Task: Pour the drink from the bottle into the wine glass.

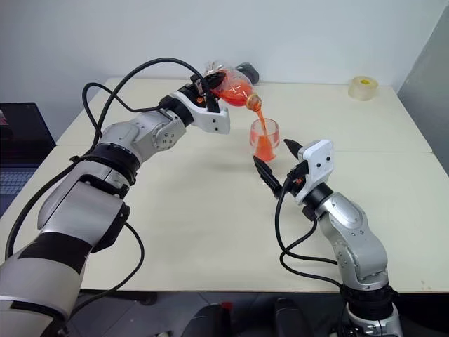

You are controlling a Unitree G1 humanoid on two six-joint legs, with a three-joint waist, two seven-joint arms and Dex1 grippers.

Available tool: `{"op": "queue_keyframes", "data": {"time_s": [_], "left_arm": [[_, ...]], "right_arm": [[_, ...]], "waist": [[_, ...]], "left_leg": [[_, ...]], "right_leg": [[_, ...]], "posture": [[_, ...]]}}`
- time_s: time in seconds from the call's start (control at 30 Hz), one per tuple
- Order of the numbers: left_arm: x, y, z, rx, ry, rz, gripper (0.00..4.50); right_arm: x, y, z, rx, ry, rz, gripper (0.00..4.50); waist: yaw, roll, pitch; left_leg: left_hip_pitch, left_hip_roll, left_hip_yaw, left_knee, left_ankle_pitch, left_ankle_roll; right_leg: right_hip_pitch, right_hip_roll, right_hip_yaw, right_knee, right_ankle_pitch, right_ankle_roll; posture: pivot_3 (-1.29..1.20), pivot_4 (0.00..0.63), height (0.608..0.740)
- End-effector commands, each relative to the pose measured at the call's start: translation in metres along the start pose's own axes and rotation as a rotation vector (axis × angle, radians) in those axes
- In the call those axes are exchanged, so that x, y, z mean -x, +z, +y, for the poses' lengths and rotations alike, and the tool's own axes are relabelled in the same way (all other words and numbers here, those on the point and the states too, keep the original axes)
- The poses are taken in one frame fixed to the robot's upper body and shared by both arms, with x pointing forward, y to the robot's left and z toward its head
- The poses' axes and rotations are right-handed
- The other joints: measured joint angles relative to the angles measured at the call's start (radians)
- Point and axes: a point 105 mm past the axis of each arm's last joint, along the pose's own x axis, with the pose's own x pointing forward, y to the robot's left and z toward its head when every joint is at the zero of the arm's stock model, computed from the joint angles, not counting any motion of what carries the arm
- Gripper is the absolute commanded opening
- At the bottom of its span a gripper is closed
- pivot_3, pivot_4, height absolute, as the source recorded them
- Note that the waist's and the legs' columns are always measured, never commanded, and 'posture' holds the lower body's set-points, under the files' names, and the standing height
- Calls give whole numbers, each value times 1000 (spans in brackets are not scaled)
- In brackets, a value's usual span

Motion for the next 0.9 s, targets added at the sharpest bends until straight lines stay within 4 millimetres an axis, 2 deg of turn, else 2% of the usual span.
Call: {"op": "queue_keyframes", "data": {"time_s": [0.03, 0.9], "left_arm": [[-3, -5, 21, -24, 58, 10, 739], [-2, -8, 21, -24, 54, 24, 739]], "right_arm": [[0, 10, 3, 19, 3, -48, 4500], [-1, 11, 4, 4, 5, -52, 4500]], "waist": [[0, 0, 0], [0, 0, 0]], "left_leg": [[0, 0, 0, 0, 0, 0], [0, 0, 0, 0, 0, 0]], "right_leg": [[0, 0, 0, 0, 0, 0], [0, 0, 0, 0, 0, 0]], "posture": [[0, 150, 740], [0, 150, 740]]}}
